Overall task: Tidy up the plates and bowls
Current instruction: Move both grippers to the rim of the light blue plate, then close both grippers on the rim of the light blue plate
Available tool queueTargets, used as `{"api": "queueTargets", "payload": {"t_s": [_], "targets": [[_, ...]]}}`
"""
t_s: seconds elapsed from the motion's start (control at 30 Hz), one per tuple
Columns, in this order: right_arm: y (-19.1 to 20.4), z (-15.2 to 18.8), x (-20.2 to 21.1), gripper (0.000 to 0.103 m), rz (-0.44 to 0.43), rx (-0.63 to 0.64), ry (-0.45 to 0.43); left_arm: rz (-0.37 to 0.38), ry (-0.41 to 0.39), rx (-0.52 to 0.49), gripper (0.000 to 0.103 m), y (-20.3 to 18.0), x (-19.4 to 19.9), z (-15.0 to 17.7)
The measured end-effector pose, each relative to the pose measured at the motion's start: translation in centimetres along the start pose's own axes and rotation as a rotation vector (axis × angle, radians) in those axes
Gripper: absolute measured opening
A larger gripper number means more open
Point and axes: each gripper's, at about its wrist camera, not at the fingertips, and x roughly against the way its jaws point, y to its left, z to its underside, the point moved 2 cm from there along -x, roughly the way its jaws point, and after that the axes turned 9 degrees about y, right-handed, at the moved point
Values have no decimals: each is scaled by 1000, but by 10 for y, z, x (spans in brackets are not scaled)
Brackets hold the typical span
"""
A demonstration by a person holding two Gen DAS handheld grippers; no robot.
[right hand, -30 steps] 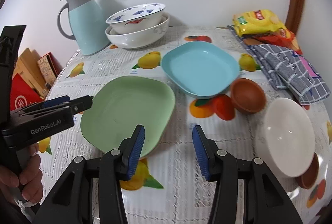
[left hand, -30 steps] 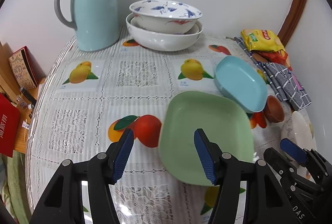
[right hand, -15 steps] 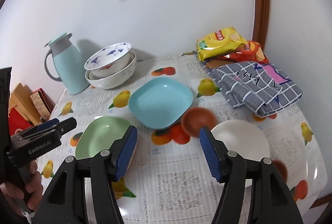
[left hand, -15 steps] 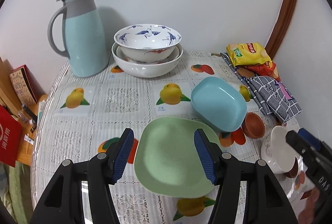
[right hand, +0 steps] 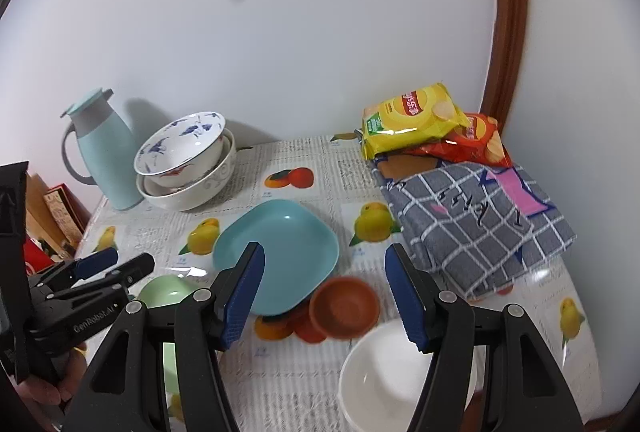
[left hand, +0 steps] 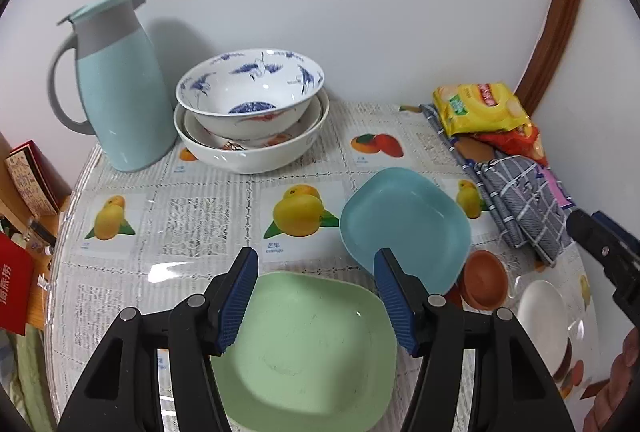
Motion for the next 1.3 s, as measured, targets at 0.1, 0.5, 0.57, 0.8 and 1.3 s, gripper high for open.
{"api": "queueTargets", "payload": {"t_s": [0.1, 0.5, 0.57, 0.8, 1.3], "targets": [[0, -11, -15, 62, 8, 13, 4, -22, 13, -14, 58, -6, -11, -7], [-7, -25, -96, 62, -53, -63, 139, -16, 82, -27, 58, -24, -68, -32], [-7, -24, -107, 62, -45, -78, 168, -13, 98, -28, 58, -26, -78, -34], [-8, -20, -138, 62, -39, -127, 242, 1, 148, -46, 58, -32, -105, -36], [6, -13, -171, 47, 11, -128, 326, 33, 192, -44, 51, -26, -135, -30]]}}
